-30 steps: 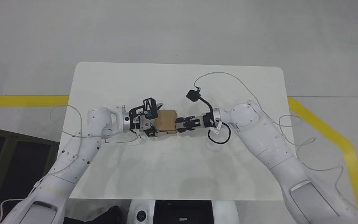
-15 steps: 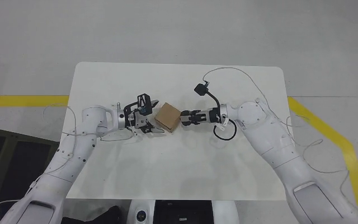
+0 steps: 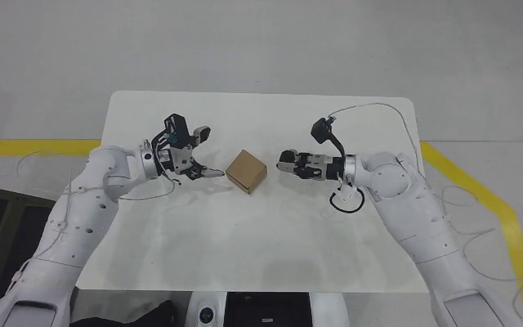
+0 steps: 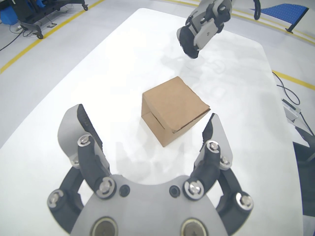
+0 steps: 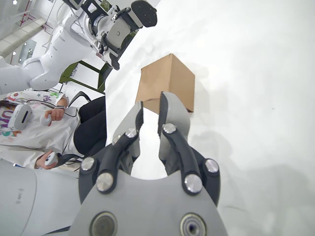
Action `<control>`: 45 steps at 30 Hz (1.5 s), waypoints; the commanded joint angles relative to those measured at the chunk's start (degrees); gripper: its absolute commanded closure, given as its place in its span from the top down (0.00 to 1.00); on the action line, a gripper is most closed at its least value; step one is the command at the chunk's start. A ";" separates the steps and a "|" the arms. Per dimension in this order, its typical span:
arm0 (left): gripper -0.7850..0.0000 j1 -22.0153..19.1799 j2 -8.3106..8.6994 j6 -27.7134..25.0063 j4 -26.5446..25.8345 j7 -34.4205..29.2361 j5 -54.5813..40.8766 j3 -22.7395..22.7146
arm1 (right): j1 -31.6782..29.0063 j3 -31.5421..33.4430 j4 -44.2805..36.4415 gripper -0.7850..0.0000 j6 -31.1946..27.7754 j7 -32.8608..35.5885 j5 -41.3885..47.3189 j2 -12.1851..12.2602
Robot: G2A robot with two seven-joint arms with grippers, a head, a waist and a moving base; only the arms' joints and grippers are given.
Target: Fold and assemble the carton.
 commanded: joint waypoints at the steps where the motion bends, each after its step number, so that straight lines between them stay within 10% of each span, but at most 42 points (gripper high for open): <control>1: 1.00 -0.73 0.29 0.06 0.68 -1.88 -2.94 -1.23 | -0.77 1.16 -0.33 1.00 -2.46 -3.00 -2.07 0.25; 10: 1.00 -4.67 0.55 4.34 2.67 -8.40 -11.39 -3.92 | -4.01 10.38 -3.93 1.00 -7.79 -20.43 -19.63 1.75; 20: 1.00 -8.03 0.67 6.06 6.06 -11.04 -15.35 -5.64 | -8.29 19.03 -13.58 1.00 1.18 -35.91 -44.75 3.07; 28: 1.00 -10.51 0.95 6.61 8.49 -12.03 -17.60 -7.55 | -10.49 20.93 -19.30 1.00 11.25 -40.54 -54.85 3.35; 45: 1.00 -11.01 1.47 6.32 8.46 -12.51 -19.39 -9.73 | -10.47 22.88 -21.95 1.00 11.61 -39.30 -57.19 3.92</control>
